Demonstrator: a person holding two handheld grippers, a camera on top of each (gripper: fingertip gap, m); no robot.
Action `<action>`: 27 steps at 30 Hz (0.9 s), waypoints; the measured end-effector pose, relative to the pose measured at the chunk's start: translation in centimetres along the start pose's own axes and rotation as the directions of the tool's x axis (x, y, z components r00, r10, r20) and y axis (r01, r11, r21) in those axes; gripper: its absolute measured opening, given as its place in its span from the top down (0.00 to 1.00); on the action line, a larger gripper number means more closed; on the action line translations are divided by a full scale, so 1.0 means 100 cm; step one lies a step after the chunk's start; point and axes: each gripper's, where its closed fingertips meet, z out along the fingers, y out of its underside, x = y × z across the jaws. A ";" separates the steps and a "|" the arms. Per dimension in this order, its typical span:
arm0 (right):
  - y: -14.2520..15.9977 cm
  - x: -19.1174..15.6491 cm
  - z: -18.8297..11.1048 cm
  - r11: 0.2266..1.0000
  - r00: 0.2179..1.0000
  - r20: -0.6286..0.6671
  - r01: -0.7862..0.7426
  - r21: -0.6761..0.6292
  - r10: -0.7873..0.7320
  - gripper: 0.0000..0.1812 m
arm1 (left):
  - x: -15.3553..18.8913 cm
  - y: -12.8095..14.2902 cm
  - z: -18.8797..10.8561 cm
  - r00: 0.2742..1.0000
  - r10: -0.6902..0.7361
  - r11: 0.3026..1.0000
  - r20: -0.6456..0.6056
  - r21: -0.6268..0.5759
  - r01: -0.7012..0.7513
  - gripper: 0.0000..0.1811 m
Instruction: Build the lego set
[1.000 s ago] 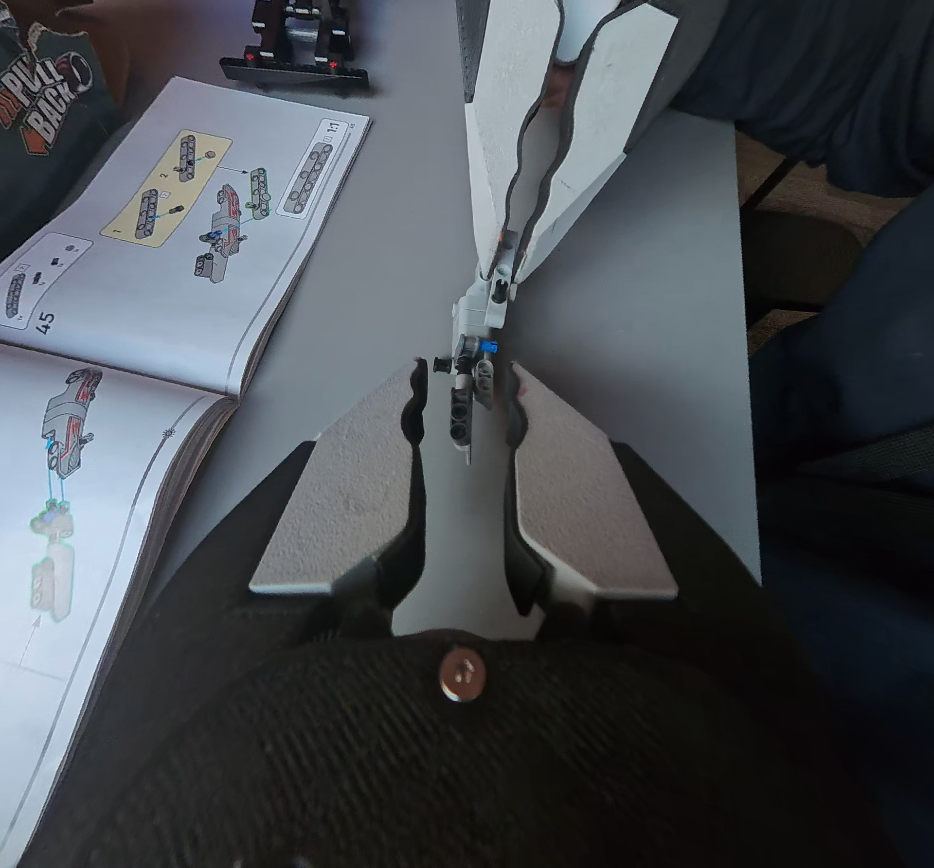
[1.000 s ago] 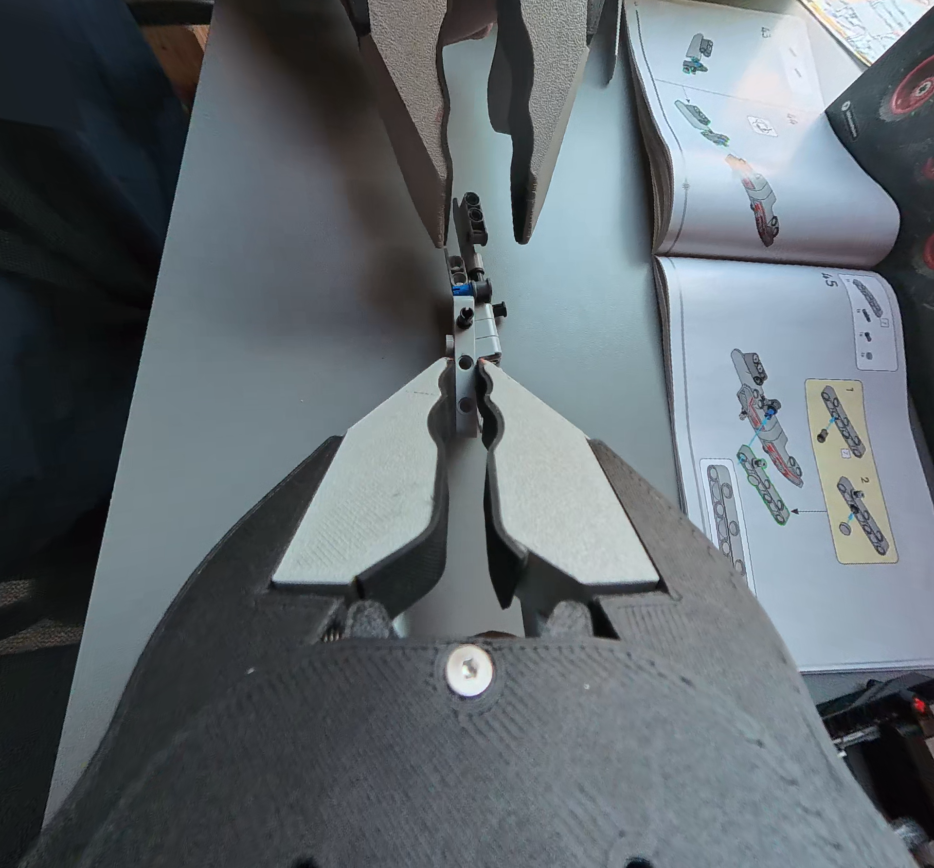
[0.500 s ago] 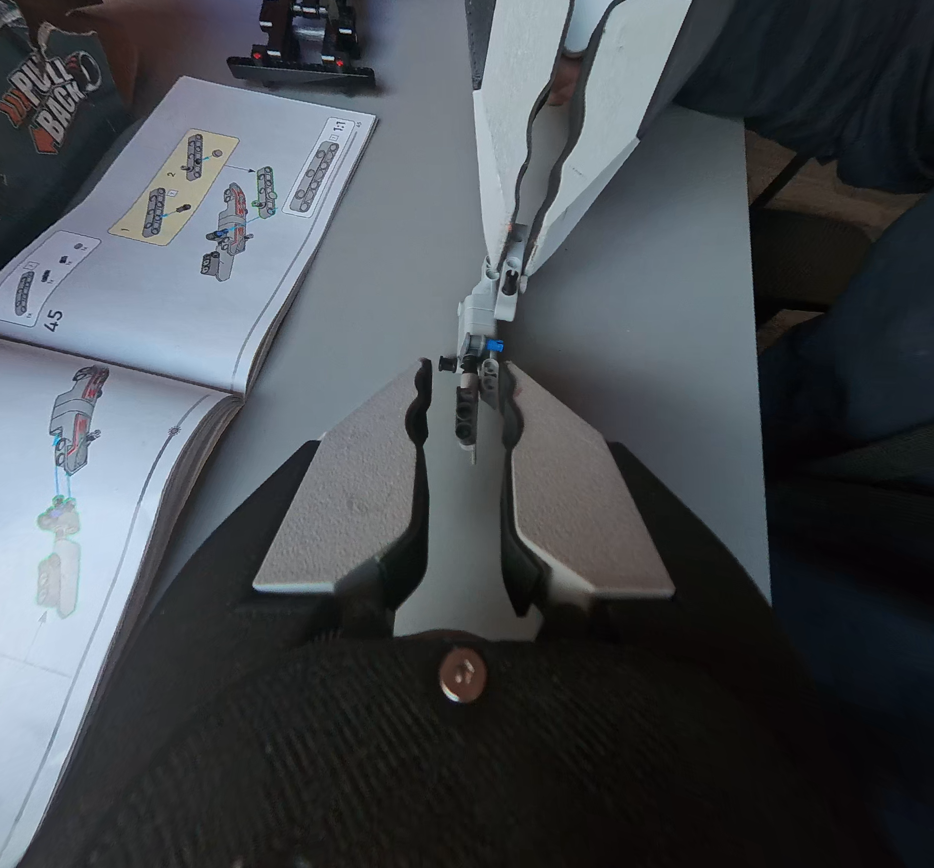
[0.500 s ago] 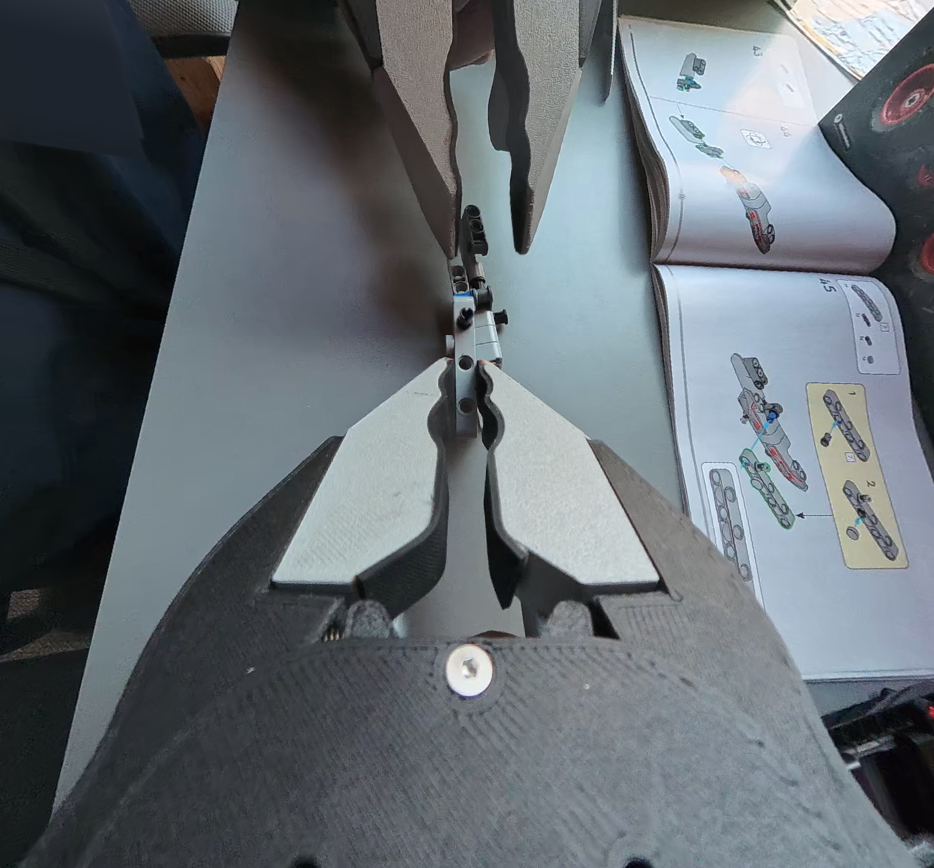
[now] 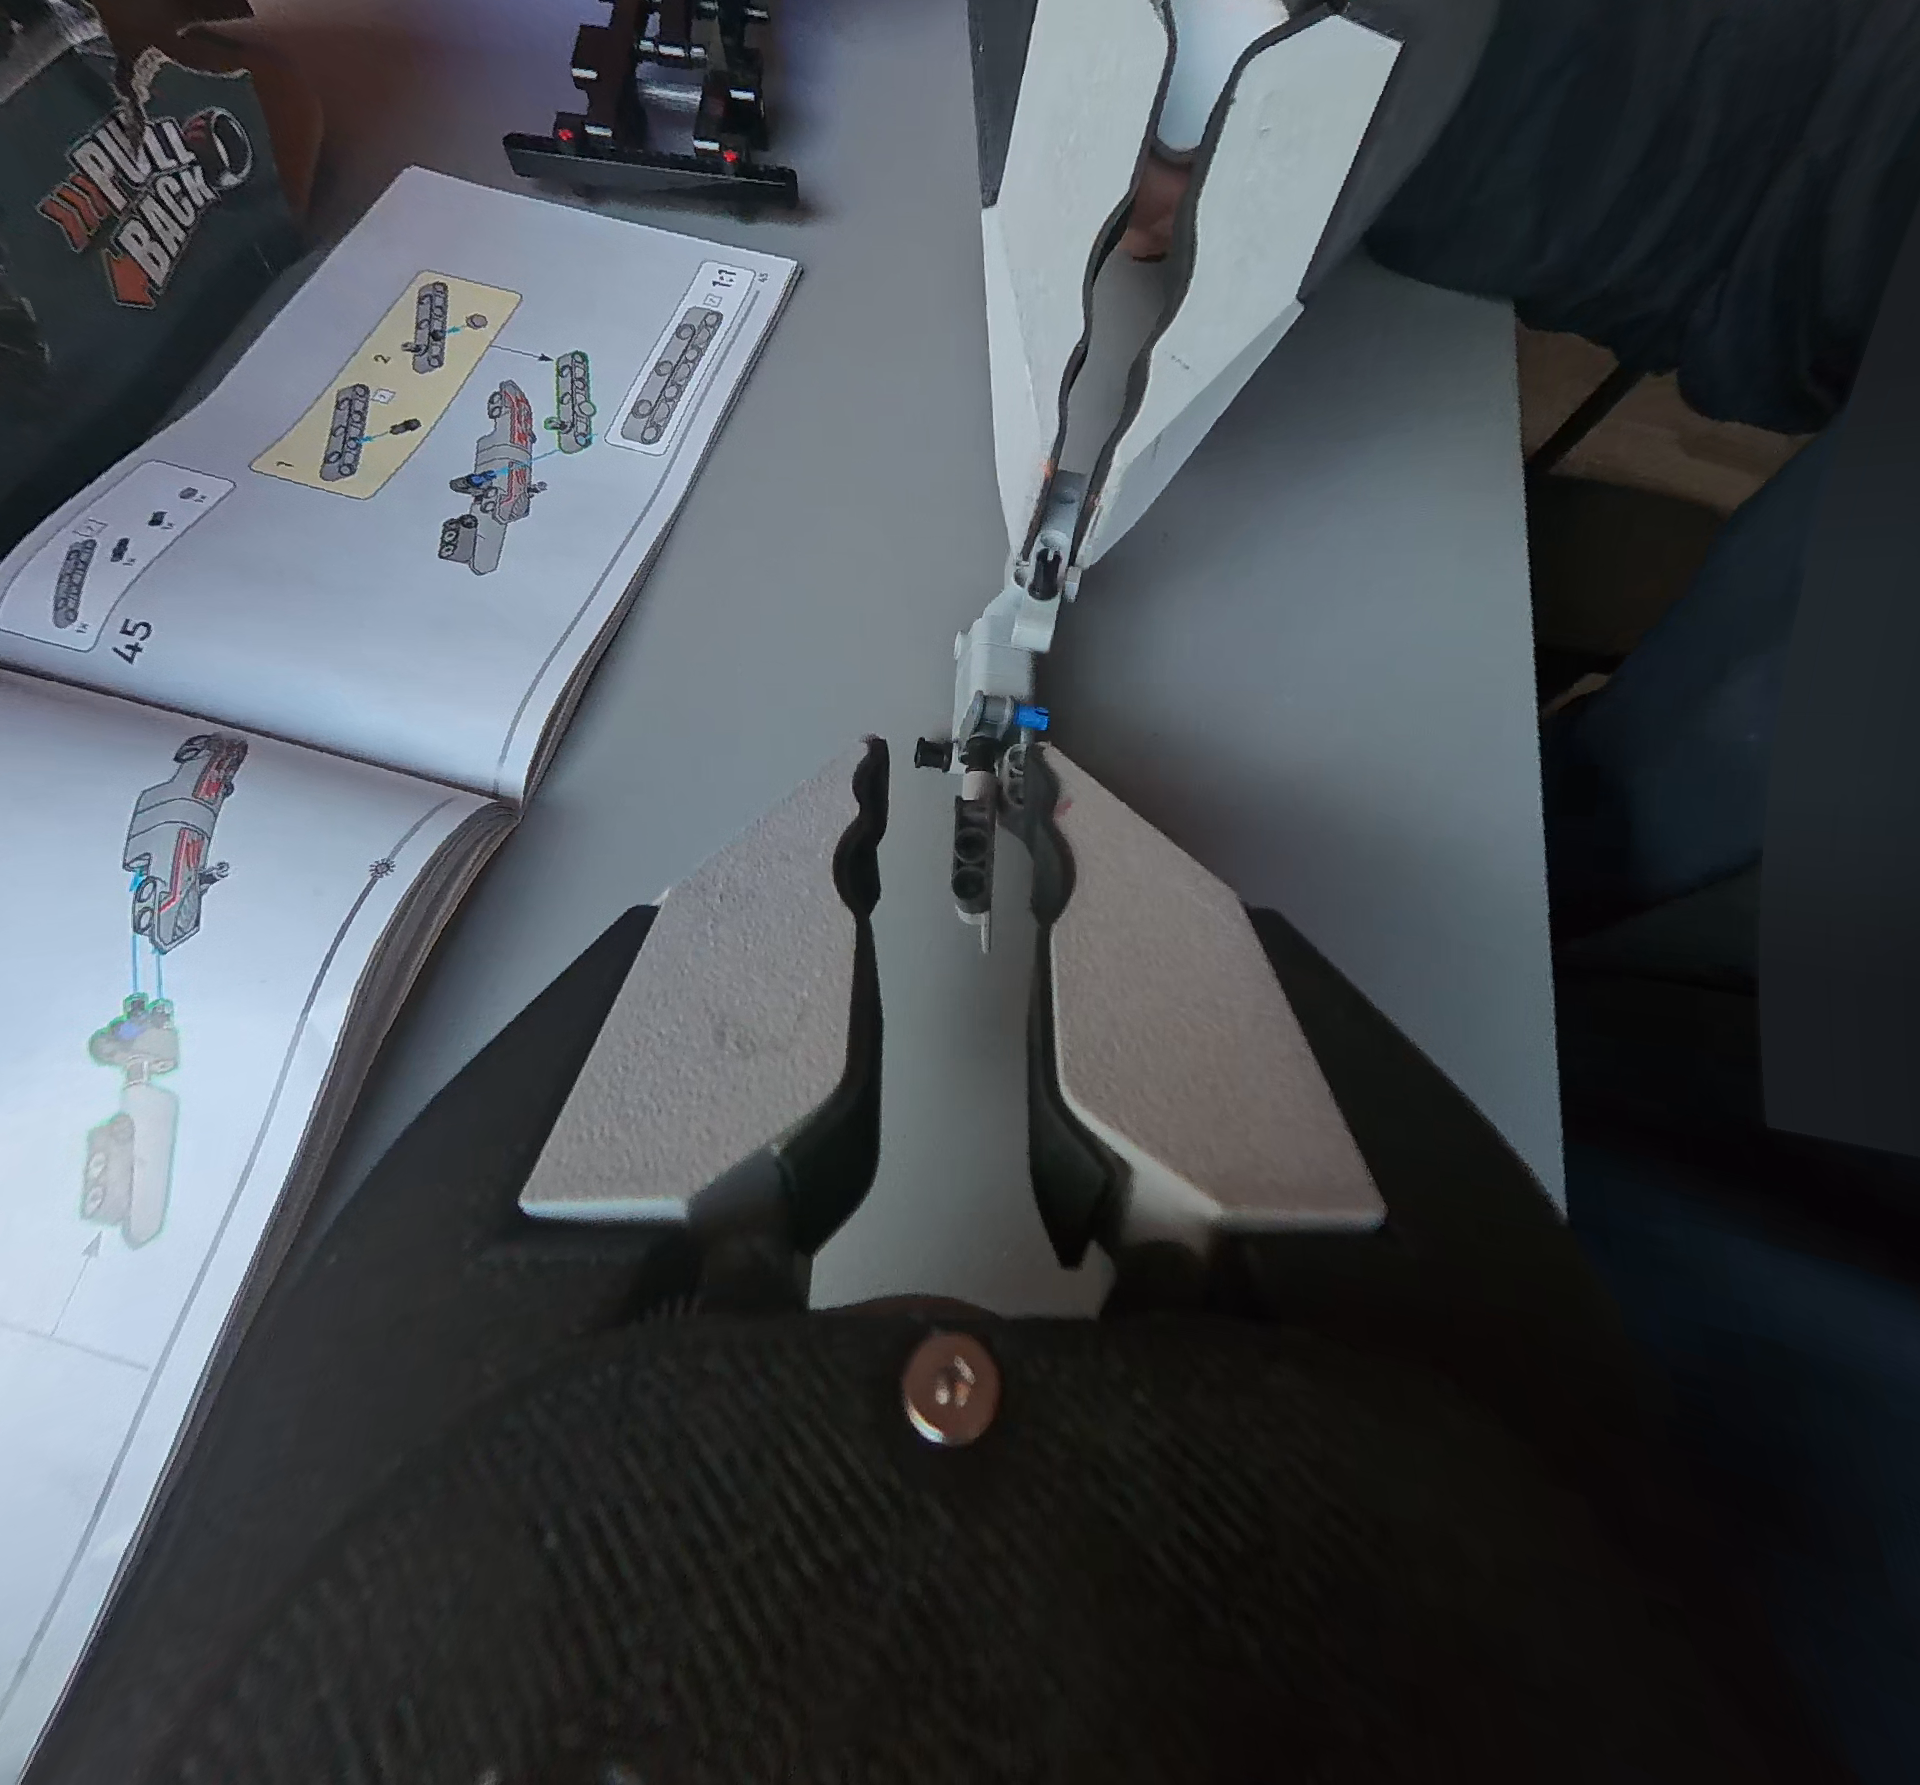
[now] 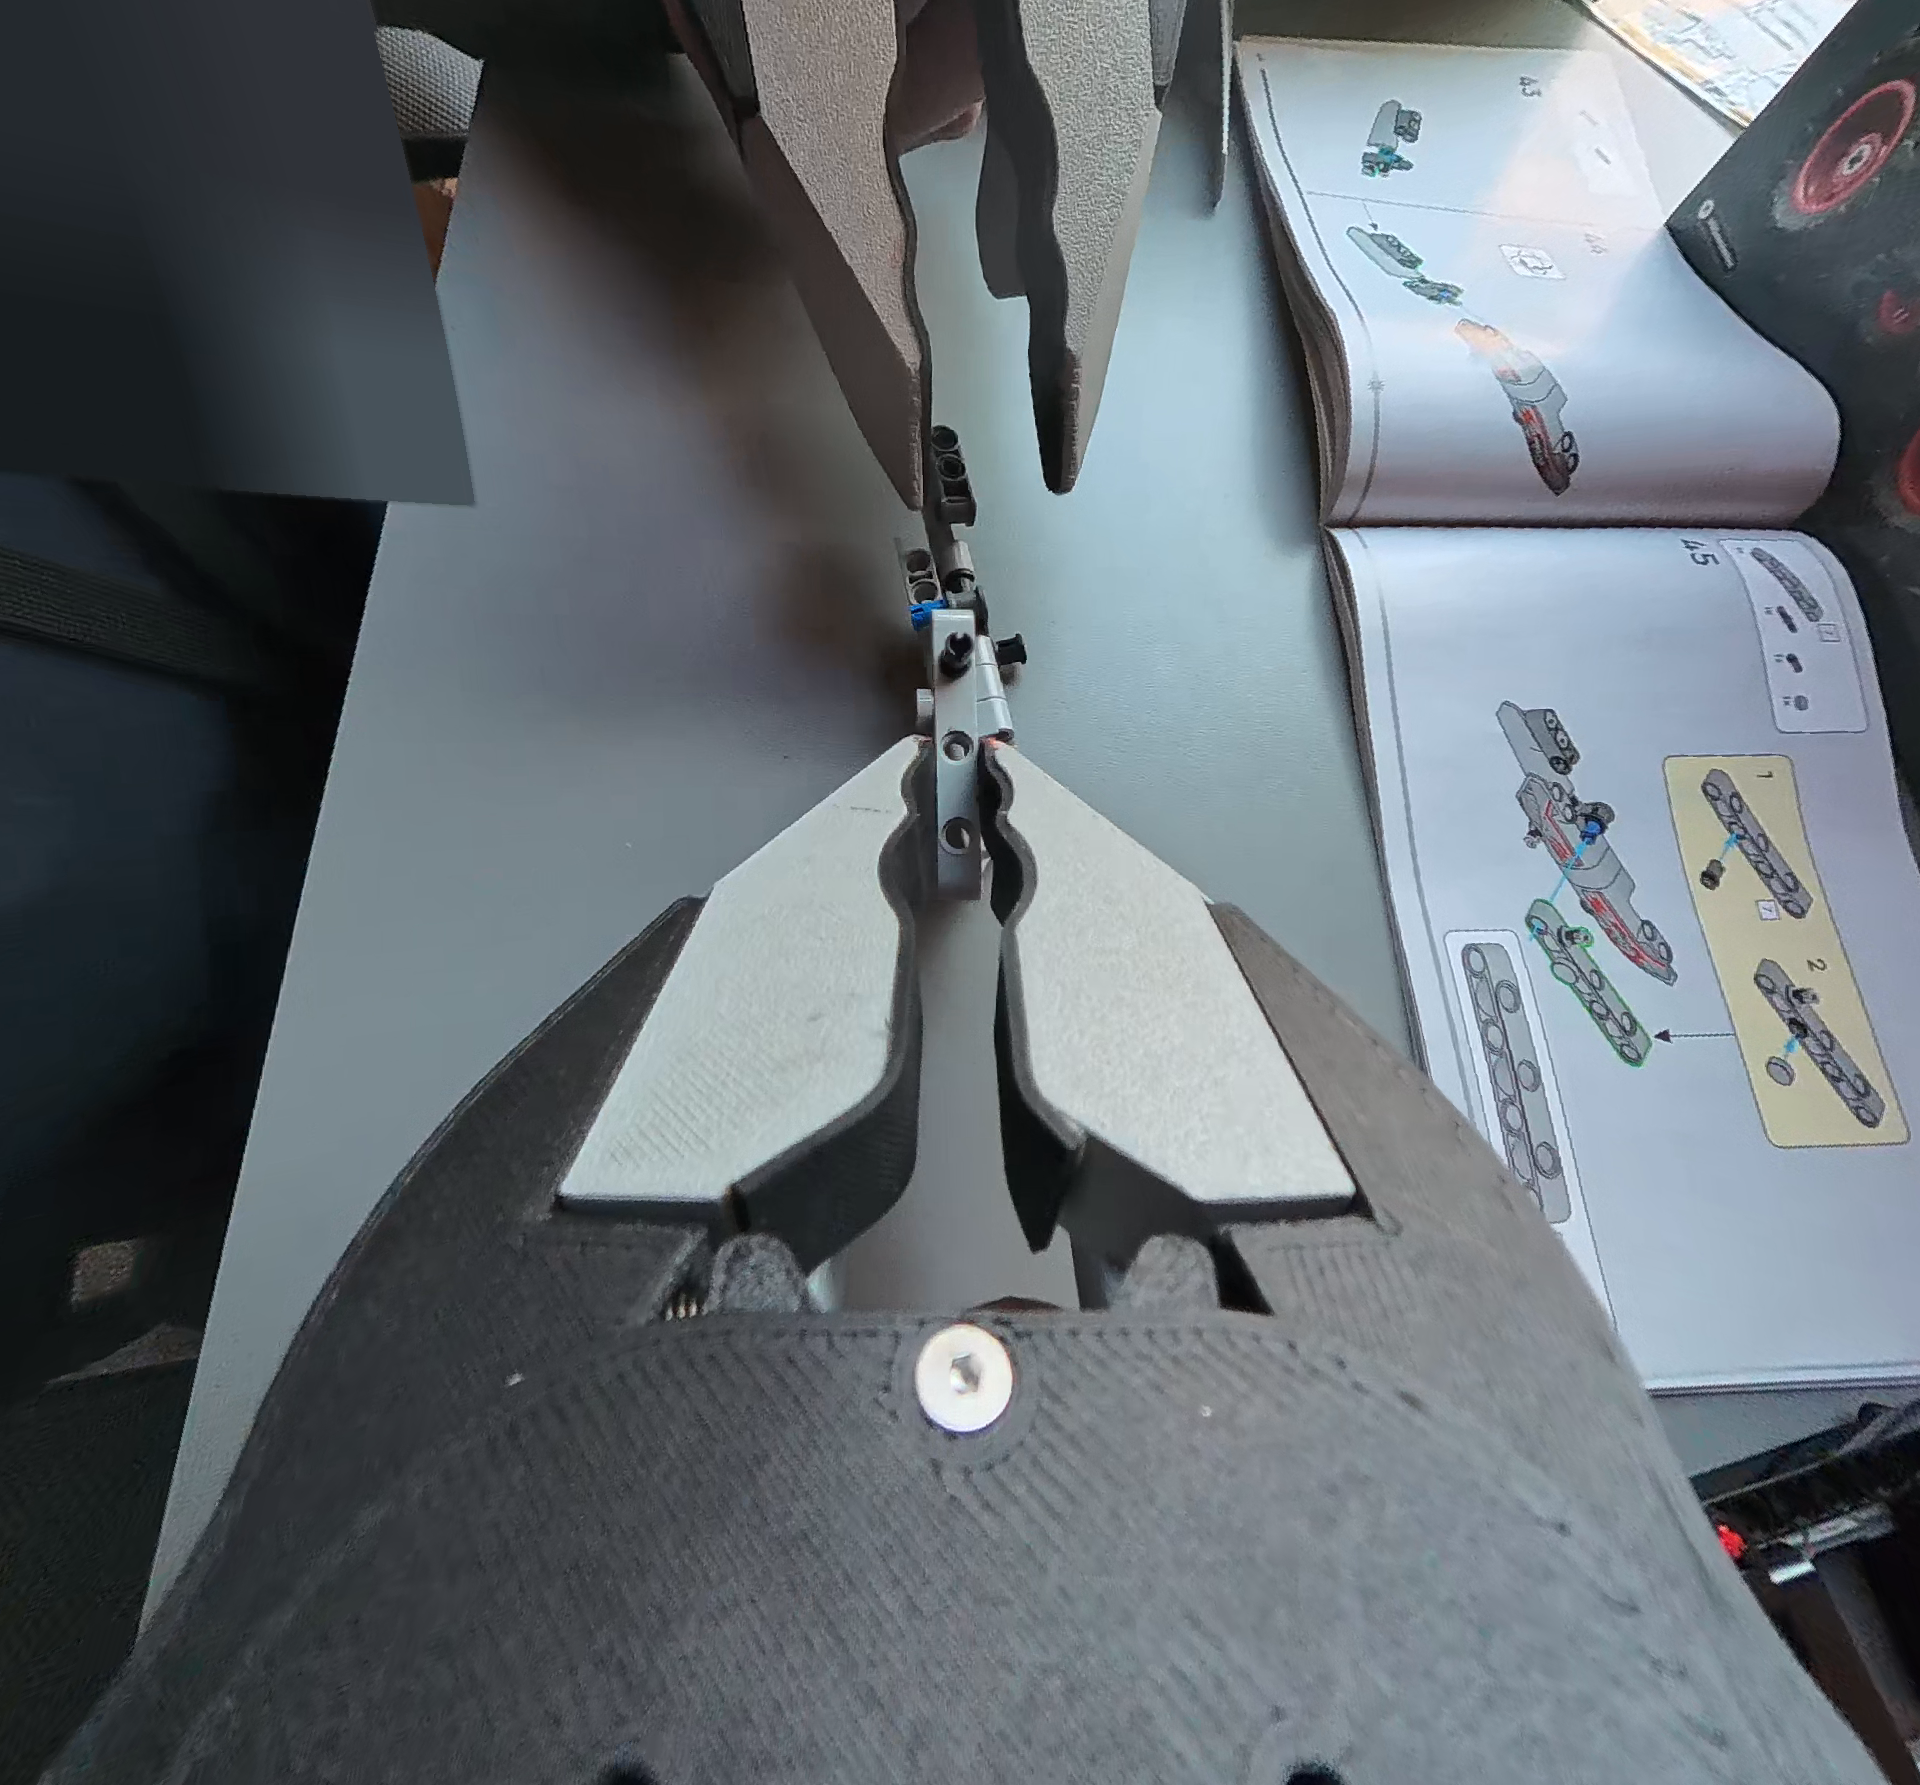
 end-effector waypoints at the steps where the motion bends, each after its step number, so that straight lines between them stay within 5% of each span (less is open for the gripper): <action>1: 0.000 0.000 0.000 1.000 1.000 0.001 -0.003 0.000 0.003 0.97 | 0.000 0.000 0.000 1.000 -0.002 1.000 -0.002 0.001 0.002 0.88; 27: 0.002 -0.011 0.010 0.996 0.999 0.001 0.042 -0.082 -0.042 0.98 | 0.017 0.013 0.022 0.994 0.092 0.992 -0.066 -0.084 -0.098 0.86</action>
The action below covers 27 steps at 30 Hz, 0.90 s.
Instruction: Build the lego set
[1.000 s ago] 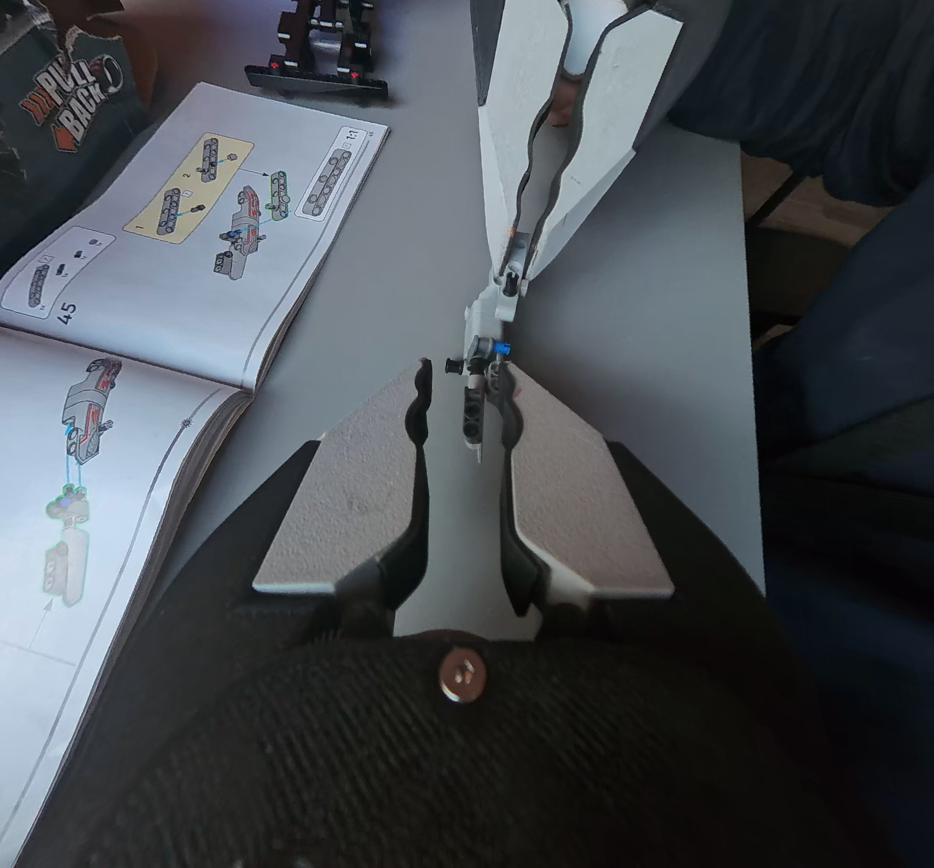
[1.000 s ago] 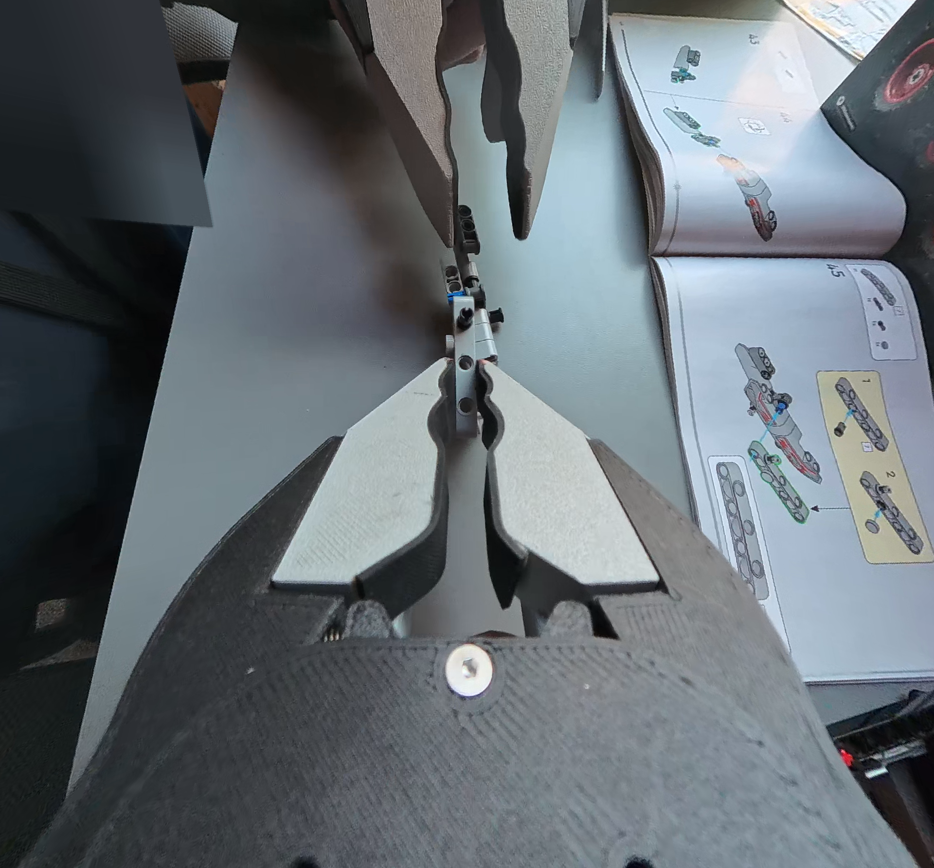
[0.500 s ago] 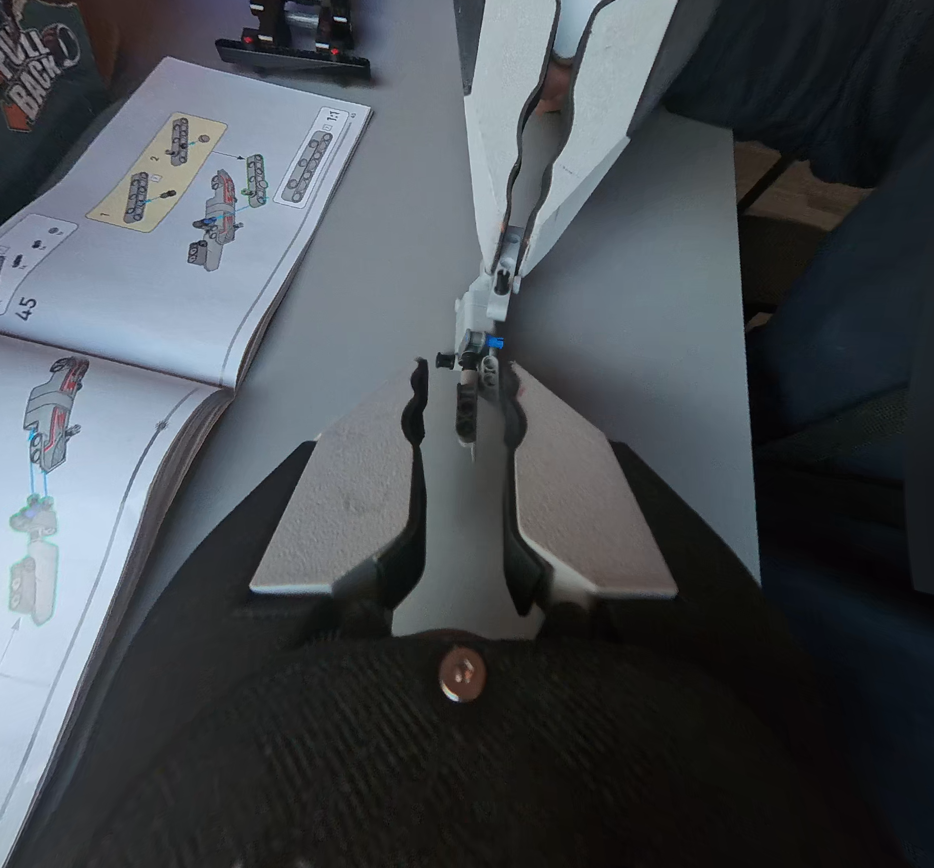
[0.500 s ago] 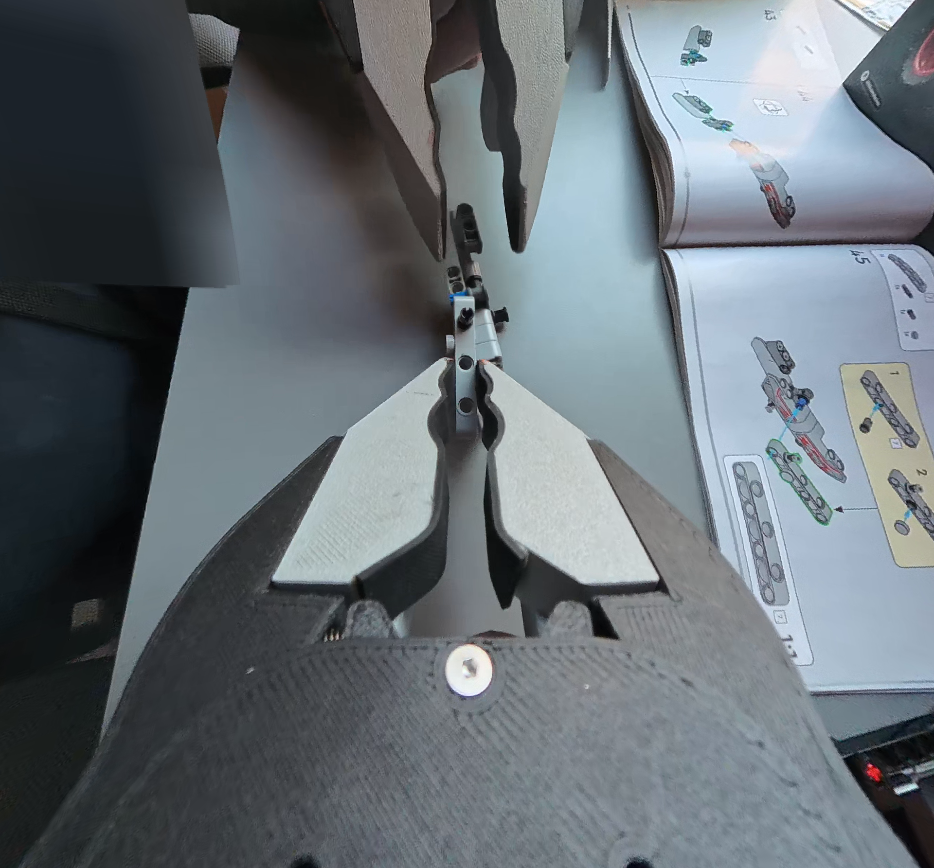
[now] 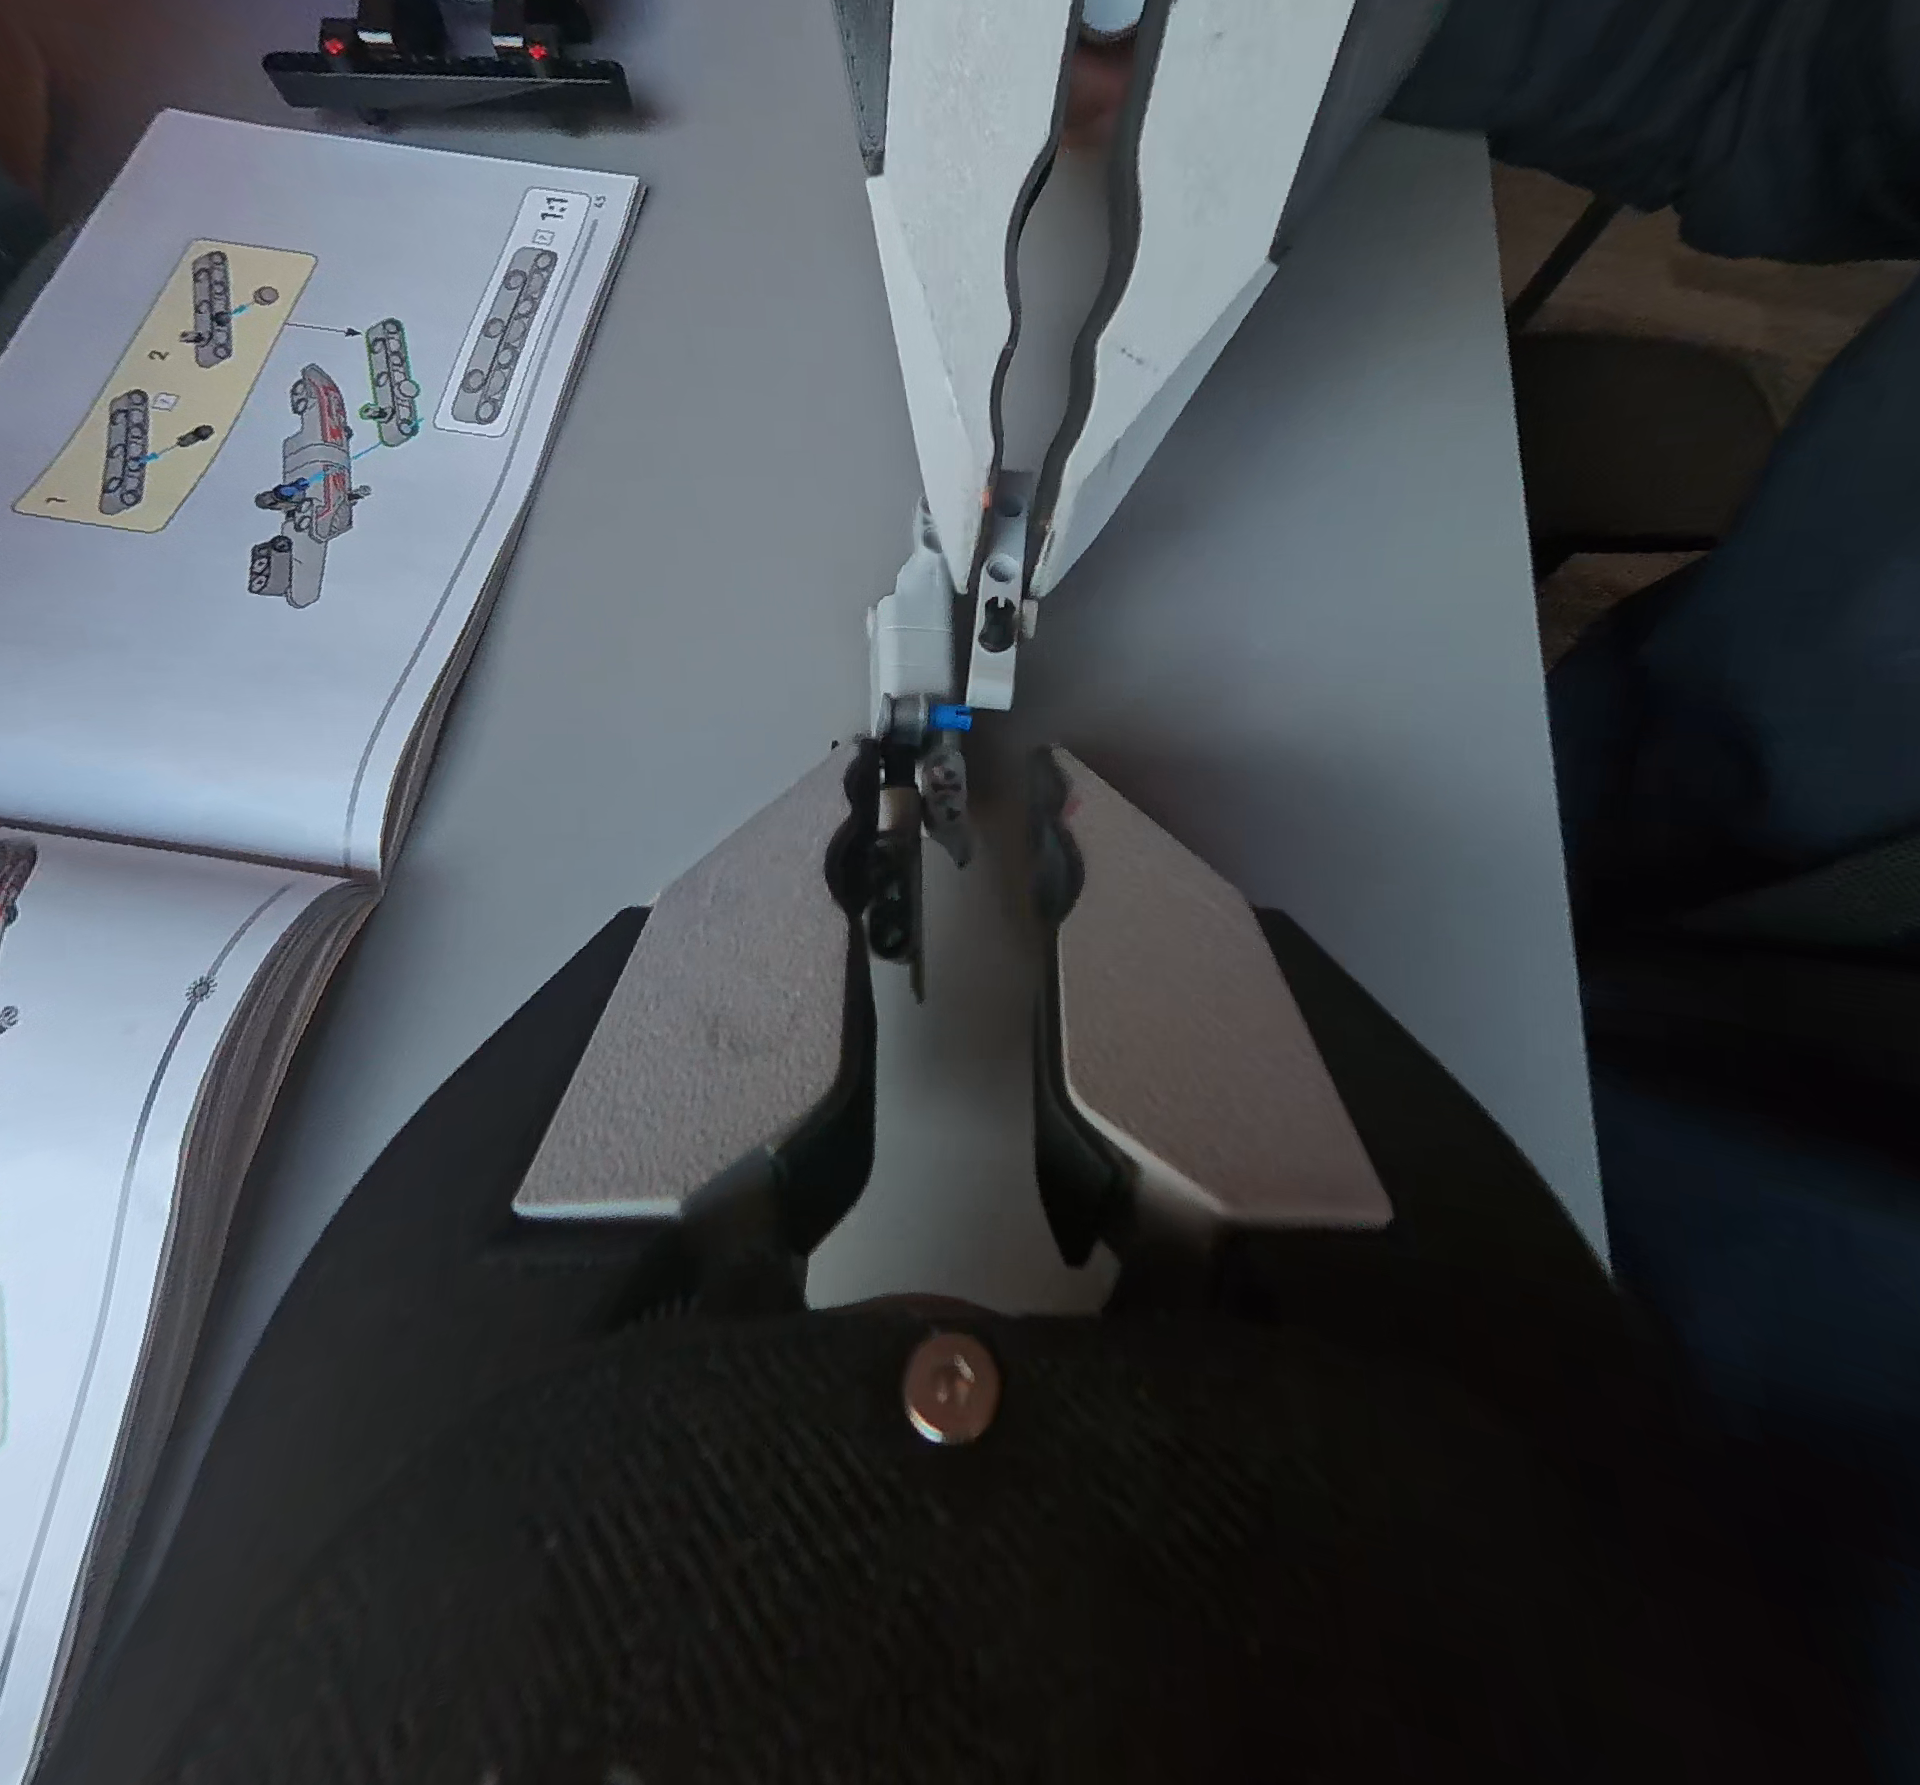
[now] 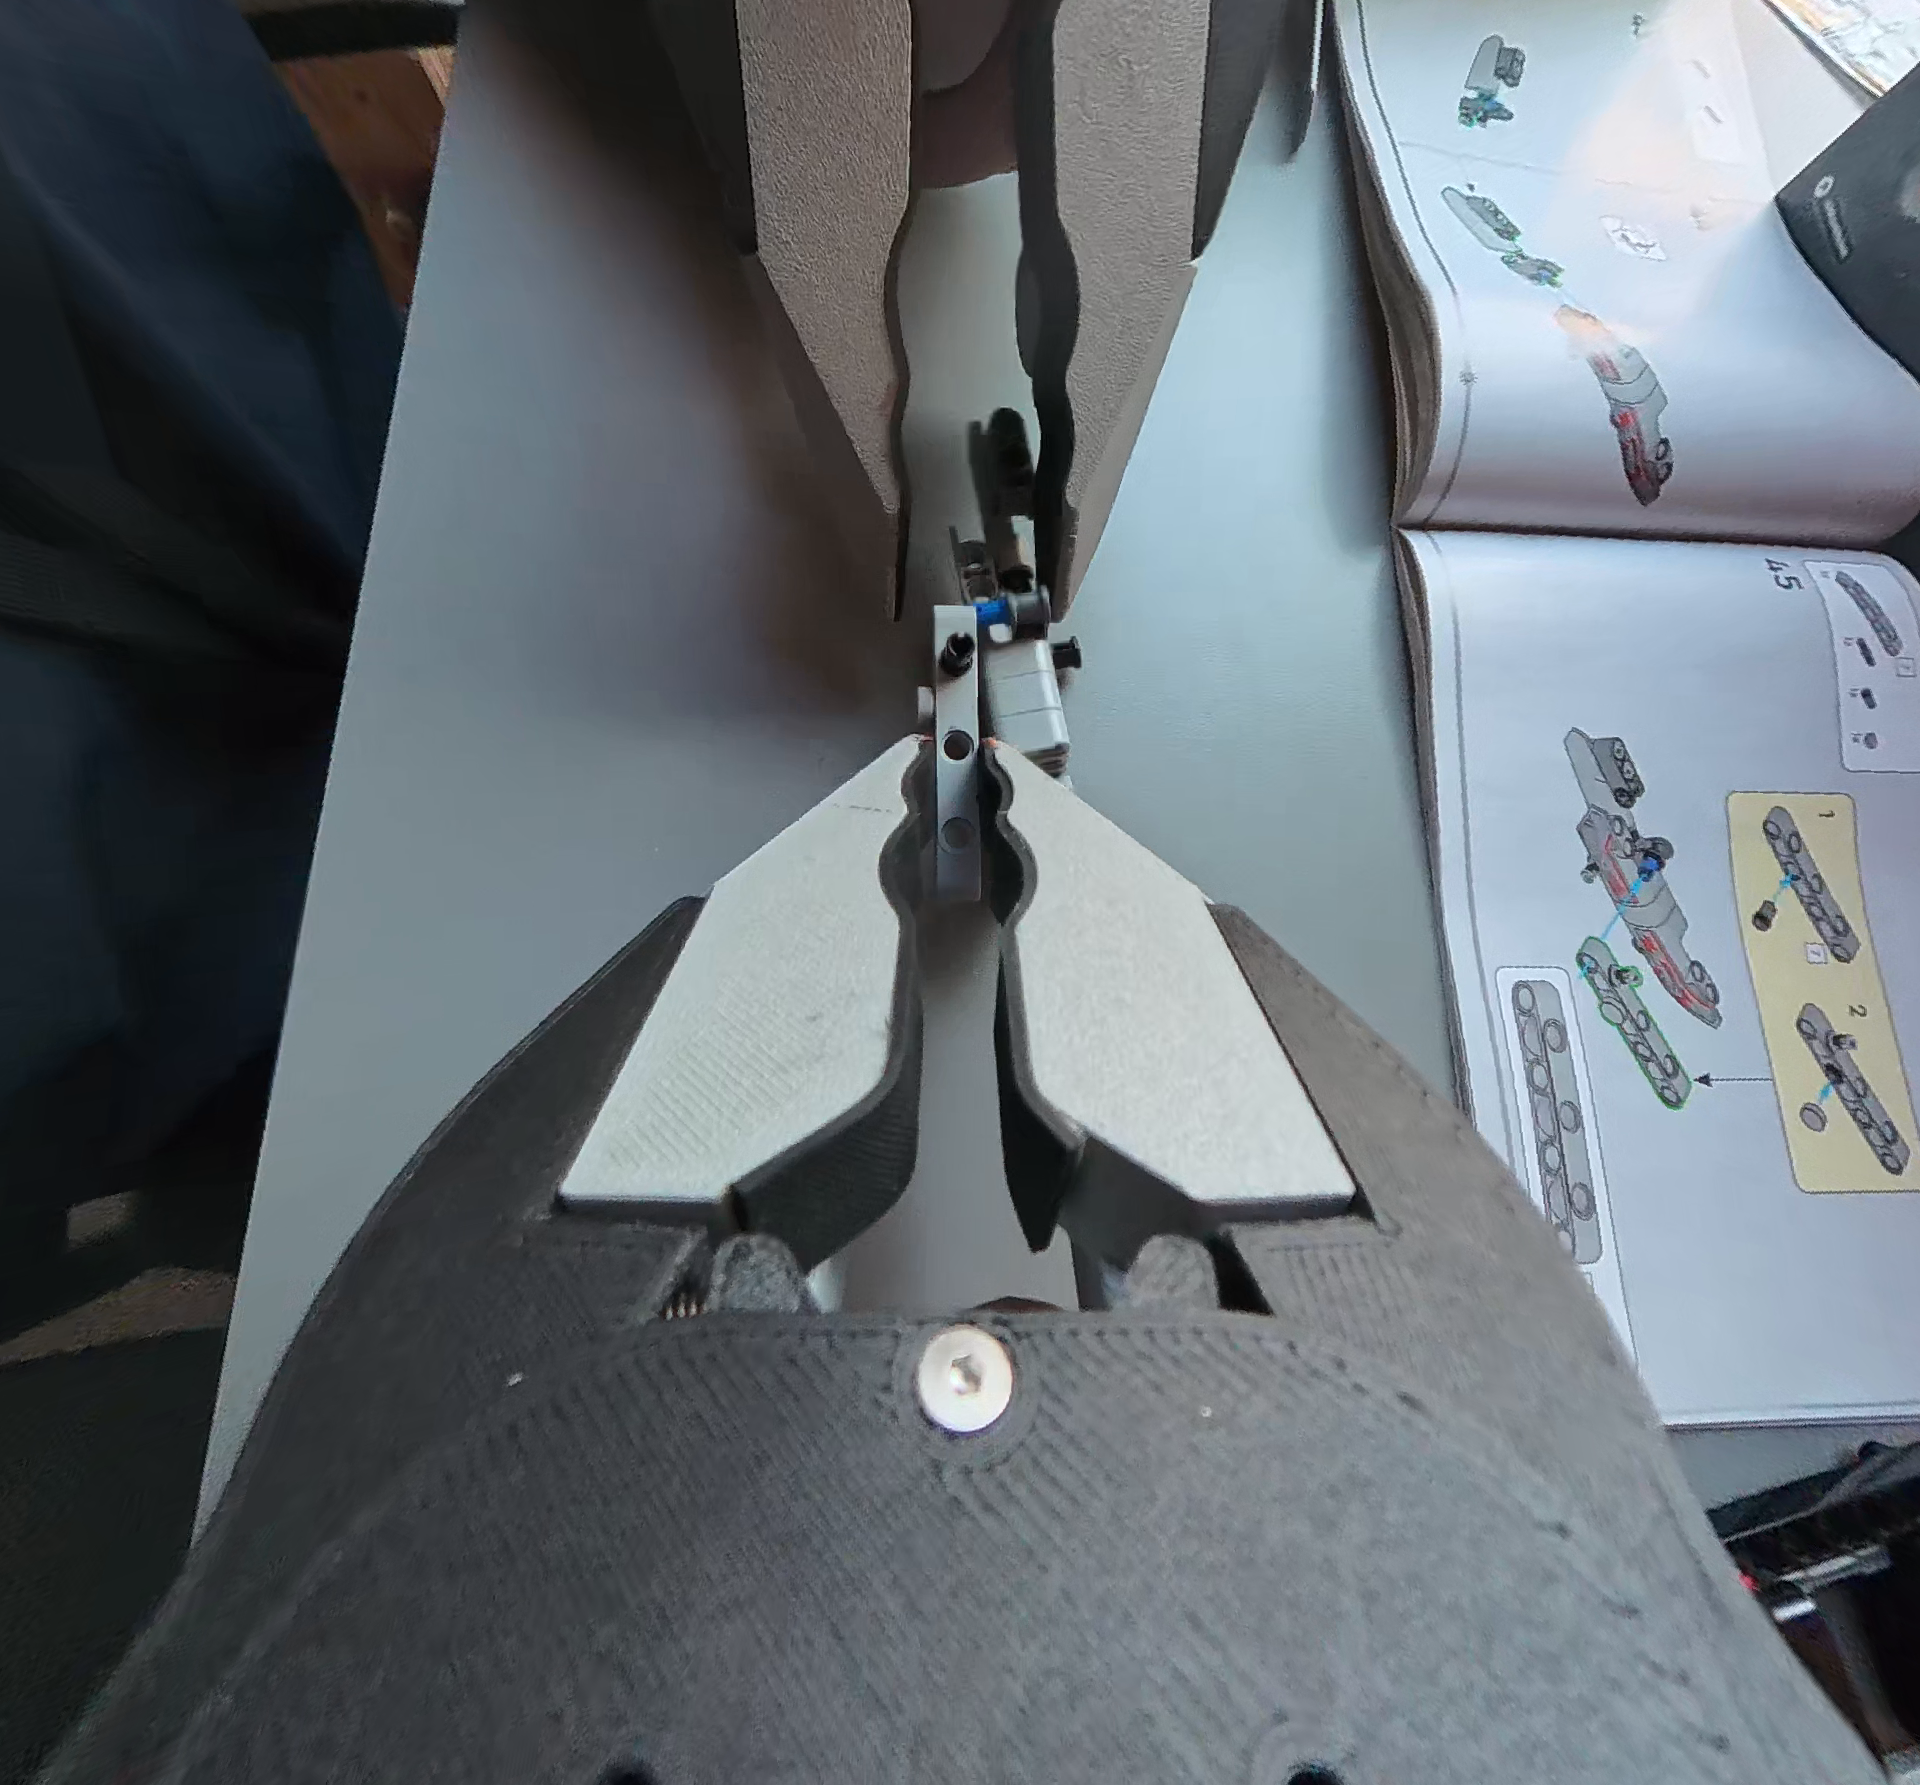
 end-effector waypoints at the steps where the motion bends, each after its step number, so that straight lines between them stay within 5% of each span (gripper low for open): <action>1: 0.000 -0.001 0.001 1.000 1.000 -0.003 0.007 -0.007 -0.008 0.98 | 0.000 0.000 0.000 1.000 0.006 1.000 0.002 -0.002 -0.006 0.85; 27: -0.001 0.001 0.003 0.987 0.987 -0.083 0.129 -0.092 -0.136 0.98 | -0.001 -0.006 0.006 0.999 0.036 0.999 0.010 0.020 -0.036 0.88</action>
